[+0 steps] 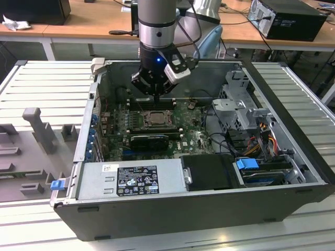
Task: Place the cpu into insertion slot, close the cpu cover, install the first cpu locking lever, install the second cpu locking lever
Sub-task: 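Install the first cpu locking lever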
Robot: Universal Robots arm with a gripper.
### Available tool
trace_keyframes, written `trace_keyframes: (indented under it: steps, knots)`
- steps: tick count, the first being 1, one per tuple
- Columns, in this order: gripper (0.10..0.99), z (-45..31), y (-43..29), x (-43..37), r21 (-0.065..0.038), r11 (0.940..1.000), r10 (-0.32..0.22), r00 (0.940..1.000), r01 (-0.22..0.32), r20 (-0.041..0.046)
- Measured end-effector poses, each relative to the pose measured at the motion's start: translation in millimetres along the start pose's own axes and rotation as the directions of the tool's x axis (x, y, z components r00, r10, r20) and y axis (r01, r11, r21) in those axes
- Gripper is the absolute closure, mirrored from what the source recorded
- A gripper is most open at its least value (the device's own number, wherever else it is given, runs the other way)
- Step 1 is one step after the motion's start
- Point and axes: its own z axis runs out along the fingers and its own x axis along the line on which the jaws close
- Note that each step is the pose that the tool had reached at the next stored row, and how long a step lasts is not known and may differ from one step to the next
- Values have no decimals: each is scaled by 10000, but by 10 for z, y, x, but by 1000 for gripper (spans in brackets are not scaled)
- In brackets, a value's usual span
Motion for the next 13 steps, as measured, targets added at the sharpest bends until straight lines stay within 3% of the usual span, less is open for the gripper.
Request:
trace_keyframes:
  steps: [2, 4, 9, 11, 13]
  knots:
    - [980, 37, 7, 6, 7, 9996, 300, 9995, -300, -58]
    - [980, 49, 8, 39, 16, 9978, 668, 9977, -668, -61]
    - [980, 43, 17, 337, 13, 9975, 704, 9975, -704, -60]
    - [980, 40, 30, 533, 13, 9974, 727, 9973, -727, -61]
    - [980, 39, 43, 596, 12, 9973, 732, 9973, -732, -60]
